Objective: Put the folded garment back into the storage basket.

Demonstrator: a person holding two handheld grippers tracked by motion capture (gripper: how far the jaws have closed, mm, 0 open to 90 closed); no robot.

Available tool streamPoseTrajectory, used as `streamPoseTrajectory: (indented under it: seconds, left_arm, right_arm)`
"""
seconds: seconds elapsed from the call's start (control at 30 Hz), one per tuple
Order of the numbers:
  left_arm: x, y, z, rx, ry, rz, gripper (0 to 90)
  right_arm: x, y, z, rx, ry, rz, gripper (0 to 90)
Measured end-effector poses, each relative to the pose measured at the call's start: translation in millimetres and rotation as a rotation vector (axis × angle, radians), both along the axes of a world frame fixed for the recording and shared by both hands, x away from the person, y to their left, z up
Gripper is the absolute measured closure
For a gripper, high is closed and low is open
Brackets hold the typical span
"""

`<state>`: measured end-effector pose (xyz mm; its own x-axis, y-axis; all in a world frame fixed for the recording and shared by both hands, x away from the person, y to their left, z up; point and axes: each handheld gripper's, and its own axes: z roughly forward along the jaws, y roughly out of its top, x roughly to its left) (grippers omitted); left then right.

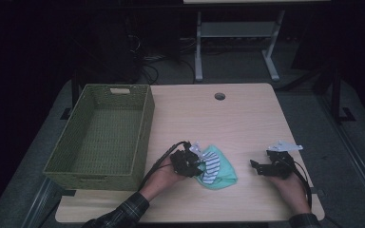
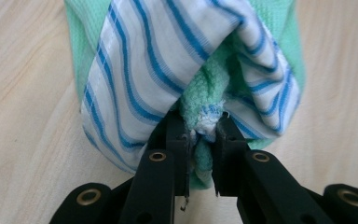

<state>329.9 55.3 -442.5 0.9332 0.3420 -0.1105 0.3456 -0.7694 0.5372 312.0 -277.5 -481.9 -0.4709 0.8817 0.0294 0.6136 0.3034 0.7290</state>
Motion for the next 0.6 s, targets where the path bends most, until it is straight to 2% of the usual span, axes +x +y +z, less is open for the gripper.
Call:
streamPoseTrajectory:
  seconds: [0.17, 0.33, 0.5, 0.6]
  left_arm:
    - [-0.1, 0.9, 12.7, -0.037, 0.026, -0.018, 79.2]
    - [-1.1, 1.6, 26.7, -0.044, 0.030, -0.039, 79.3]
    - [-2.1, 2.6, 38.5, -0.061, 0.034, -0.041, 79.2]
    - [-1.9, 4.2, 44.8, -0.065, 0.036, -0.039, 79.3]
  right_arm:
    - [0.1, -0.2, 0.1, -0.004, 0.002, 0.003, 17.6]
    - [0.2, -0.3, 0.0, -0.005, 0.001, 0.002, 17.0]
    - [0.7, 0.1, -0.4, -0.008, 0.010, -0.006, 11.3]
    - [1.8, 0.7, -1.0, -0.019, 0.024, -0.014, 3.4]
